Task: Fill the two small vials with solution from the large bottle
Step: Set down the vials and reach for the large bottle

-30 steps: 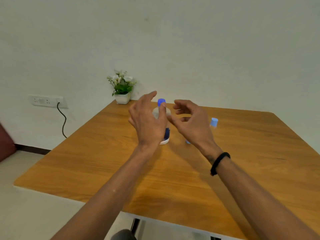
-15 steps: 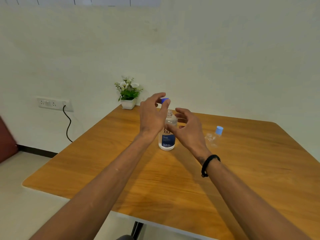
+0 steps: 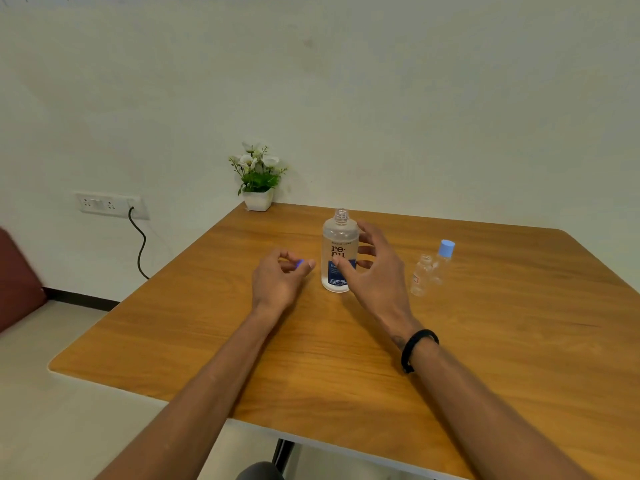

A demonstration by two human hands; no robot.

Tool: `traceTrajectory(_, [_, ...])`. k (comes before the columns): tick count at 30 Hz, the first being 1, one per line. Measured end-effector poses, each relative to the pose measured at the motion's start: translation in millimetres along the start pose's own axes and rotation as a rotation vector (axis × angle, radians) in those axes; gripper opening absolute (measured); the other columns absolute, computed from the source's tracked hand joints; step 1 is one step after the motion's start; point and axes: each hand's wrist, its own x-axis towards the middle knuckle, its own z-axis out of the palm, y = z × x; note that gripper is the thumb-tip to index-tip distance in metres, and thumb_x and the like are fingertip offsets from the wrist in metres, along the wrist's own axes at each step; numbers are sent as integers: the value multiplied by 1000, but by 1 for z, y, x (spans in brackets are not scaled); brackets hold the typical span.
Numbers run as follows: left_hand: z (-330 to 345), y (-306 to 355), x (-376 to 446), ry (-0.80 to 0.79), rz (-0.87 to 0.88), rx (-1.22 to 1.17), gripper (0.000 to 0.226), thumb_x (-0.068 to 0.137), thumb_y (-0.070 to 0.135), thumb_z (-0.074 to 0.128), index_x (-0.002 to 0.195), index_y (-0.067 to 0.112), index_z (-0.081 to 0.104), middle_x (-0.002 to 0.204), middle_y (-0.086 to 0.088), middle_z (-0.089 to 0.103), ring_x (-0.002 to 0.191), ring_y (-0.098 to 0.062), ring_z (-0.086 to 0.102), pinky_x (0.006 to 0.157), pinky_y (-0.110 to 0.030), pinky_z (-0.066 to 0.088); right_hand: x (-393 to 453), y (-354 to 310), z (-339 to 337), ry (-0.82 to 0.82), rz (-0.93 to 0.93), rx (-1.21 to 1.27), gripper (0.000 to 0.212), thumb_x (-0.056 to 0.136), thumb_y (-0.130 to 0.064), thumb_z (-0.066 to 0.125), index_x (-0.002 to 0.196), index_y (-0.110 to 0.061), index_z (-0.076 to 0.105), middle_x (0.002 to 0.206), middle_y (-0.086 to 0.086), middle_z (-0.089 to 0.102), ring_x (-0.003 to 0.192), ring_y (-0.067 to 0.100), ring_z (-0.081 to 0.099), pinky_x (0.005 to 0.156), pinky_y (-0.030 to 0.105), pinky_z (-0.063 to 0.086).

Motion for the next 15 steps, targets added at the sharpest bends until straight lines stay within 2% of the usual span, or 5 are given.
traceTrajectory(3, [1, -10, -3, -38, 114, 187, 31, 97, 44, 69, 122, 25, 65, 116, 4, 75, 111, -13, 67, 91, -32, 57, 0, 2, -3, 7, -23, -26, 78, 90, -36, 85, 156, -26, 44, 146, -4, 60, 118, 7, 60, 93, 26, 59])
traceTrajectory(5, [3, -14, -3, -61, 169, 314, 35, 102, 46, 59, 133, 29, 64, 124, 2, 74, 124, -20, 59, 105, -45, 50, -1, 3, -9, 26, -39, -28, 79, 89, -39, 85, 156, -25, 46, 141, -6, 62, 115, 7, 62, 91, 24, 59])
traceTrajectory(9, [2, -13, -5, -78, 182, 401, 36, 110, 37, 47, 140, 24, 61, 130, -4, 67, 123, -22, 46, 101, -38, 42, 0, 1, -27, 141, -102, 22, 61, 93, -35, 82, 147, -21, 57, 123, -11, 66, 105, 2, 66, 84, 11, 56])
traceTrajectory(12, [1, -14, -4, -8, 197, 301, 41, 111, 37, 42, 144, 19, 58, 130, -2, 66, 120, -20, 51, 101, -34, 45, 2, 1, -49, 352, -148, 85, 30, 102, -22, 72, 131, -16, 68, 109, -11, 70, 98, 0, 68, 81, 15, 57])
traceTrajectory(15, [-1, -10, -10, 155, 215, 171, 39, 111, 38, 42, 139, 17, 60, 124, -1, 65, 119, -22, 54, 91, -32, 46, 8, 15, -79, 525, -107, 77, 21, 106, -16, 62, 125, -14, 70, 109, -3, 75, 98, 9, 69, 80, 23, 57])
